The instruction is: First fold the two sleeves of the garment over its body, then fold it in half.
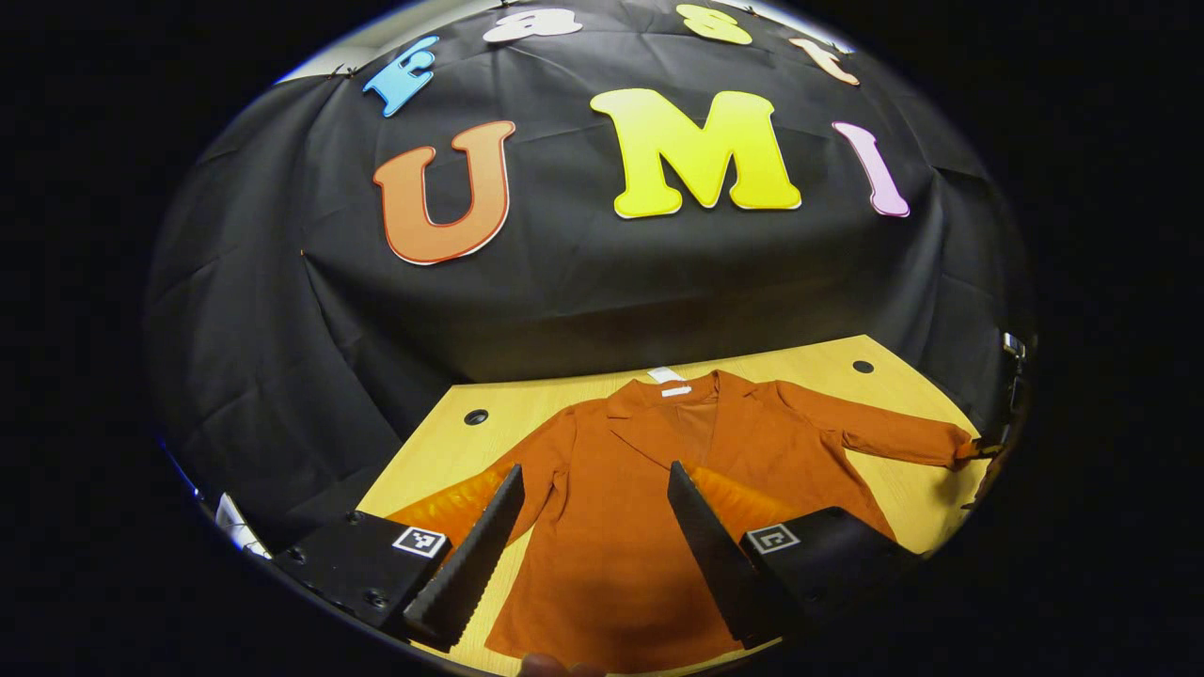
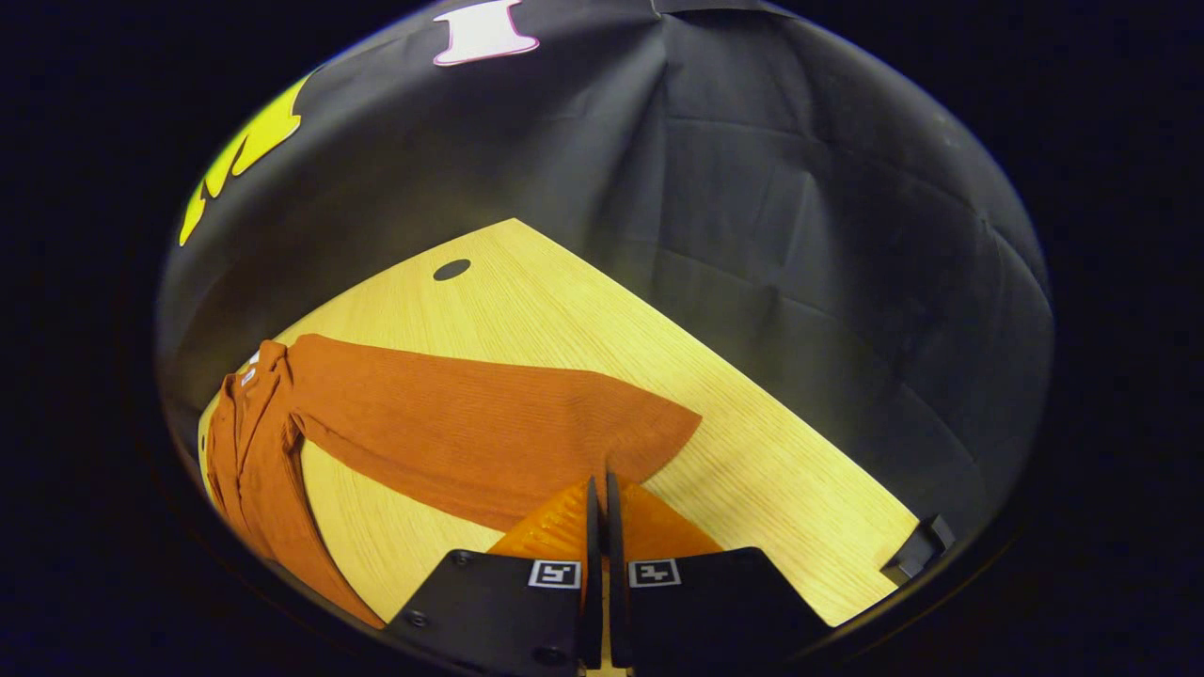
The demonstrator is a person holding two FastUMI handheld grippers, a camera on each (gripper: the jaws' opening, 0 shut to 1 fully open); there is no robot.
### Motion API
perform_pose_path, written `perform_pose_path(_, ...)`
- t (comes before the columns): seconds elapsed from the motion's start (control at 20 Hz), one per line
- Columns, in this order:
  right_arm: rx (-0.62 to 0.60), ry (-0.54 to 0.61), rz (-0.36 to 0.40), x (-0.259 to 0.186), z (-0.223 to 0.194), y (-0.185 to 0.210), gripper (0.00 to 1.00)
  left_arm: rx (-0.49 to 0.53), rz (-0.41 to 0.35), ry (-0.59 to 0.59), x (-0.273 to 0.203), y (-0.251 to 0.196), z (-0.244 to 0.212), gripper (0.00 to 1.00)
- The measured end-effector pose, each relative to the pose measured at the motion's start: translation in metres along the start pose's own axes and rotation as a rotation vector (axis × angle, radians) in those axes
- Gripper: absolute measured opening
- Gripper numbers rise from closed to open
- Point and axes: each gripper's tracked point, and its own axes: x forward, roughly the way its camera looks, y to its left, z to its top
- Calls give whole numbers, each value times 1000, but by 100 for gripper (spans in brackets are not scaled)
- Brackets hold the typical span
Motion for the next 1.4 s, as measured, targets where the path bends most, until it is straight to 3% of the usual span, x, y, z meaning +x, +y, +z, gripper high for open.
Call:
perform_pose_path(0.25,-4,-77,51,-32,40,28,4,-35,-3,2,-2,11,-6,99)
perform_pose_path(0.5,-85,-218,127,-69,118,91,4,-73,2,-32,-5,31,-6,99)
perform_pose_path(0.7,-192,-305,201,-107,175,177,4,-105,34,-86,-8,66,-5,99)
perform_pose_path(0.9,-316,-376,303,-139,204,280,4,-148,51,-127,-9,97,-2,99)
perform_pose_path(1.15,-435,-393,435,-159,185,404,4,-187,126,-137,-23,158,-8,99)
perform_pose_path(1.4,-515,-357,548,-174,115,521,4,-213,229,-140,-48,222,-24,99)
